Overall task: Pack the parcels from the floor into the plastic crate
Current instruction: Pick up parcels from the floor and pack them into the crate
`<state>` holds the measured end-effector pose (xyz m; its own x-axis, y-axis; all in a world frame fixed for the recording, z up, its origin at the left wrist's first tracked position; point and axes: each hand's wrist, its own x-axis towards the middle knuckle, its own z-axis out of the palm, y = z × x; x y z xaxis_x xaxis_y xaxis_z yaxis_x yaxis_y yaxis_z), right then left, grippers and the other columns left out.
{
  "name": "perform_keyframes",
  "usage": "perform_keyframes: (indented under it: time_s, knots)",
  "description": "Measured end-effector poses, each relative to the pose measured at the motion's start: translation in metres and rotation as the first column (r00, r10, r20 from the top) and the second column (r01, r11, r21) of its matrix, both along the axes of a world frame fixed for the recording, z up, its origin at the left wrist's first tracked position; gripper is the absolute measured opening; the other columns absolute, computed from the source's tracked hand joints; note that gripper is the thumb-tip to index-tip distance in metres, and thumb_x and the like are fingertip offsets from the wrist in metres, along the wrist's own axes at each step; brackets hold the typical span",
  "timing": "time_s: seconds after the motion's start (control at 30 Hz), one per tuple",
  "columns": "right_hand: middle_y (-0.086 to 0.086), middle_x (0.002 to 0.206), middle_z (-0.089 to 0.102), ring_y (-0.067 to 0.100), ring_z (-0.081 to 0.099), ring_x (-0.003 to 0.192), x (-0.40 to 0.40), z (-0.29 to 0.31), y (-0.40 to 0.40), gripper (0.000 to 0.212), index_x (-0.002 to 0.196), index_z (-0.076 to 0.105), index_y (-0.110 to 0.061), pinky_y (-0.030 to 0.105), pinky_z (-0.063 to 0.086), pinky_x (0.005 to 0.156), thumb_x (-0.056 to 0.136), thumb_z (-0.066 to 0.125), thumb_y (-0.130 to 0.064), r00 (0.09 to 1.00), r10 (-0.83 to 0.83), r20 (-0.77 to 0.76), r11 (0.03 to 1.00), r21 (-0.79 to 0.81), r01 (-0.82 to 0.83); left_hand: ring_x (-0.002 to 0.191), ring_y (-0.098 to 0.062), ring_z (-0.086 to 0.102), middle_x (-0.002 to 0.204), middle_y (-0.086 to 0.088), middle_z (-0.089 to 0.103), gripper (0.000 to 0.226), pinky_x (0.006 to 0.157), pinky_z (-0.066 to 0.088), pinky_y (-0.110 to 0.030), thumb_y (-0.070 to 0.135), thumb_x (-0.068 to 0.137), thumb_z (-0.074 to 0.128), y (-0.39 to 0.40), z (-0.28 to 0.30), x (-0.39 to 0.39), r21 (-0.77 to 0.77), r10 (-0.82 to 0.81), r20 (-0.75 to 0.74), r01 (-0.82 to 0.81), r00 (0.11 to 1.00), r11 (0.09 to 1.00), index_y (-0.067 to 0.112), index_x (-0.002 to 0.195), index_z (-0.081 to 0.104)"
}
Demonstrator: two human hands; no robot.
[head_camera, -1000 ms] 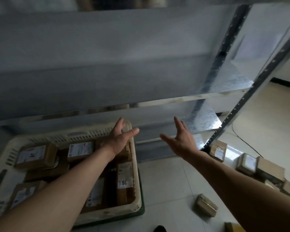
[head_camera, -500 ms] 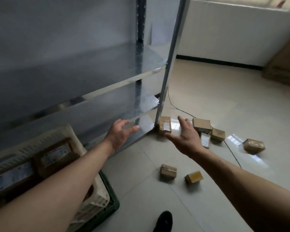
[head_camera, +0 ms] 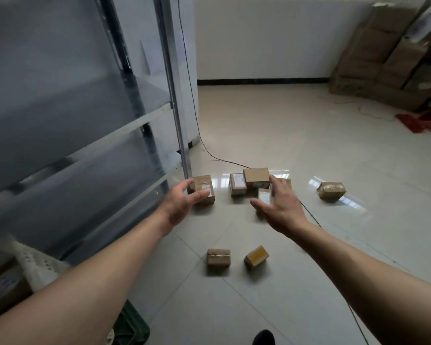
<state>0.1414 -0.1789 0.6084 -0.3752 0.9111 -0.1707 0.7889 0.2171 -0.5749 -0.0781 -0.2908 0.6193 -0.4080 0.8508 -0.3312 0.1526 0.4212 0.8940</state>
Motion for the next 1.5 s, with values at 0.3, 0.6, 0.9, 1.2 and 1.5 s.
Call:
perform_keyframes:
  time_s: [0.3, 0.6, 0.9, 1.2, 1.5]
  knots:
    - [0.009, 0.145, 0.04, 0.026, 0.04, 0.136, 0.101, 0.007, 0.096, 0.078, 0.151, 0.036, -0.014, 0.032, 0.033, 0.107, 0.087, 0.068, -0.045, 0.997, -0.077, 0.022, 0.997, 0.002, 0.077, 0.125, -0.016, 0.046, 0.138, 0.0, 0.046, 0.096, 0.106, 0.037, -0.031, 0.063, 0.058, 0.067, 0.102, 0.009, 0.093, 0.0, -0.052, -0.076, 0.052, 0.996, 0.999, 0.01, 0.136, 0.053]
    - [0.01, 0.154, 0.033, 0.025, 0.032, 0.143, 0.152, -0.006, 0.144, 0.077, 0.154, 0.031, -0.017, 0.033, 0.028, 0.112, 0.09, 0.065, -0.042, 0.989, -0.15, -0.008, 0.987, -0.052, 0.149, 0.136, -0.023, 0.041, 0.151, -0.006, 0.041, 0.103, 0.113, 0.035, -0.048, 0.067, 0.059, 0.067, 0.163, -0.012, 0.134, -0.061, -0.106, -0.04, 0.103, 0.994, 0.993, 0.02, 0.146, 0.04]
    - [0.008, 0.16, 0.028, 0.024, 0.025, 0.148, 0.148, -0.055, 0.167, 0.081, 0.155, 0.029, -0.018, 0.035, 0.025, 0.116, 0.089, 0.066, -0.045, 0.98, -0.182, 0.082, 0.971, -0.145, 0.193, 0.139, -0.024, 0.037, 0.152, -0.008, 0.038, 0.074, 0.112, 0.035, -0.044, 0.045, 0.085, 0.068, 0.203, -0.07, 0.131, -0.128, -0.149, -0.008, 0.146, 0.989, 0.981, 0.016, 0.147, 0.038]
    - [0.006, 0.163, 0.024, 0.024, 0.022, 0.15, 0.108, -0.123, 0.192, 0.083, 0.155, 0.028, -0.023, 0.041, 0.023, 0.121, 0.087, 0.065, -0.052, 0.975, -0.159, 0.155, 0.948, -0.253, 0.195, 0.138, -0.022, 0.038, 0.151, -0.007, 0.041, 0.068, 0.112, 0.031, -0.037, 0.039, 0.088, 0.067, 0.228, -0.142, 0.099, -0.212, -0.096, 0.051, 0.105, 0.994, 0.971, 0.013, 0.145, 0.042]
    - [0.003, 0.16, 0.03, 0.02, 0.028, 0.147, 0.089, -0.253, 0.213, 0.08, 0.156, 0.028, -0.02, 0.035, 0.026, 0.116, 0.089, 0.063, -0.048, 0.981, 0.0, 0.195, 0.917, -0.392, 0.078, 0.133, -0.02, 0.045, 0.146, -0.006, 0.048, 0.06, 0.104, 0.031, -0.027, 0.041, 0.093, 0.06, 0.226, -0.271, 0.095, -0.42, 0.033, 0.08, 0.004, 0.996, 0.907, 0.009, 0.142, 0.048]
